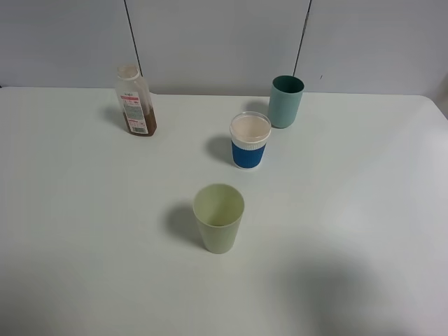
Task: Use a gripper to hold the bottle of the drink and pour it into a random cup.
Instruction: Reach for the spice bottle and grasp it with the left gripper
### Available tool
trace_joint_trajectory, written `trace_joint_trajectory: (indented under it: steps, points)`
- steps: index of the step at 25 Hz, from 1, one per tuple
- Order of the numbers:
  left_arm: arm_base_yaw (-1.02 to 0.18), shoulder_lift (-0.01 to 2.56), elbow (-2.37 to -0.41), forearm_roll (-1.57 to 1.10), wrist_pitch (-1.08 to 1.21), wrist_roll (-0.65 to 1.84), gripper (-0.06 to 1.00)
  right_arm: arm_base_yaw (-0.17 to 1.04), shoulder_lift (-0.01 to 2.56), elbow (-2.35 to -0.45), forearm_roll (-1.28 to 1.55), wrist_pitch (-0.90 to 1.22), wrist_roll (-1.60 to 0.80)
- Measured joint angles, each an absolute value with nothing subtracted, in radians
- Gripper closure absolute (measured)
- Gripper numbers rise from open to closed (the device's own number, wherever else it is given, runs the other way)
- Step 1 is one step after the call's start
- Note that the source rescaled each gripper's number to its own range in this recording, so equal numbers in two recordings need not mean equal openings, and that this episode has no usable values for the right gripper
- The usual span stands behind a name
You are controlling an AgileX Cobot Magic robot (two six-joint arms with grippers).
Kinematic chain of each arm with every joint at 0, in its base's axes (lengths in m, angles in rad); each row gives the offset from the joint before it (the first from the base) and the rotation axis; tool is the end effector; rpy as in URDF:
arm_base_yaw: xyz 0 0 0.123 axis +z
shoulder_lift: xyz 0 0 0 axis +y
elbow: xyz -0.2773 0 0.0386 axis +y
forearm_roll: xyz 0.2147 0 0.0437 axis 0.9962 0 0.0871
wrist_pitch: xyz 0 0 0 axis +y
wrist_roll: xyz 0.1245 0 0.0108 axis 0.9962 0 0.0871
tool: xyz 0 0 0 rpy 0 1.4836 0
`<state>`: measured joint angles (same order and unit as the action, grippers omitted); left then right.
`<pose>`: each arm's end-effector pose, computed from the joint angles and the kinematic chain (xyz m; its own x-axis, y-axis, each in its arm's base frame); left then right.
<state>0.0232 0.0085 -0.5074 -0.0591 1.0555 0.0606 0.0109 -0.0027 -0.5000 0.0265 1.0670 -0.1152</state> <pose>0.0021 -0.0064 0.2486 -0.4506 0.0210 -0.8925 0.0369 0.9993 0.0049 0.0006 0.0029 0.2452 -0.4534 -0.1071 -0.8848 -0.0783 0.9937 -0.0802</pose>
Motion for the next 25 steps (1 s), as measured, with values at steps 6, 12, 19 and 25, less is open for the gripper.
trace_joint_trajectory:
  steps: [6, 12, 19, 25]
  points:
    - [0.023, 0.009, -0.507, -0.059, 1.056, 0.061, -0.02, 0.011, -0.003, -0.500, 0.026, 1.067, -0.115]
    - [0.023, 0.009, -0.507, -0.059, 1.056, 0.061, -0.02, 0.011, -0.003, -0.500, 0.026, 1.067, -0.115]
    - [0.023, 0.009, -0.507, -0.059, 1.056, 0.061, -0.02, 0.011, -0.003, -0.500, 0.026, 1.067, -0.115]
    - [0.023, 0.009, -0.507, -0.059, 1.056, 0.061, -0.02, 0.011, -0.003, -0.500, 0.026, 1.067, -0.115]
